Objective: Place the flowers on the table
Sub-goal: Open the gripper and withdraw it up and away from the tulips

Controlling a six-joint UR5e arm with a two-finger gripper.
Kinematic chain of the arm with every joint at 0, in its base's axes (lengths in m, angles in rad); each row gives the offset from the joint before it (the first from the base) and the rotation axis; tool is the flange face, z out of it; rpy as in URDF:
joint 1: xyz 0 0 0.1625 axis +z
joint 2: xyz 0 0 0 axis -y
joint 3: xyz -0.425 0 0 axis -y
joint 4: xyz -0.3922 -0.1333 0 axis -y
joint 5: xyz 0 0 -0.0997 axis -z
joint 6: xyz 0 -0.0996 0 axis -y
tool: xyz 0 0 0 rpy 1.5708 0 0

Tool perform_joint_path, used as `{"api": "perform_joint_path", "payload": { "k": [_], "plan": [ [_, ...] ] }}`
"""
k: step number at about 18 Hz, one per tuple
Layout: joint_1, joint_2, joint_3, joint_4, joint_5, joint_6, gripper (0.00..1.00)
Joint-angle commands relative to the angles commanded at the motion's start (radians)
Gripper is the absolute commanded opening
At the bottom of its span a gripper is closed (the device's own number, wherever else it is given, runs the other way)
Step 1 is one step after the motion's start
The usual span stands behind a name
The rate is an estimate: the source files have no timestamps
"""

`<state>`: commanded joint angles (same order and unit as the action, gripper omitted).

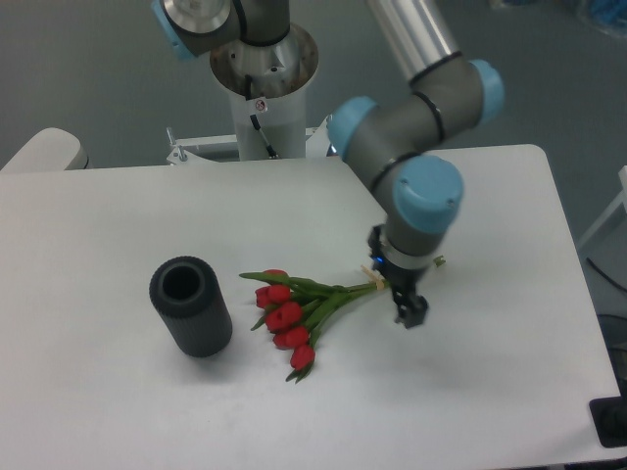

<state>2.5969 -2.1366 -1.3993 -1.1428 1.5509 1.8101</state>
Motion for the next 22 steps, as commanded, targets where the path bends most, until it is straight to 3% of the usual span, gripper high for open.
{"api": "perform_joint_path", "payload": {
  "k": [7, 22],
  "plan": [
    [0.006, -0.094, 0.126, -0.005, 0.003, -0.005, 1.00],
    [-0.006, -0.120, 0.146, 0.000, 0.003, -0.043, 1.00]
  ]
}}
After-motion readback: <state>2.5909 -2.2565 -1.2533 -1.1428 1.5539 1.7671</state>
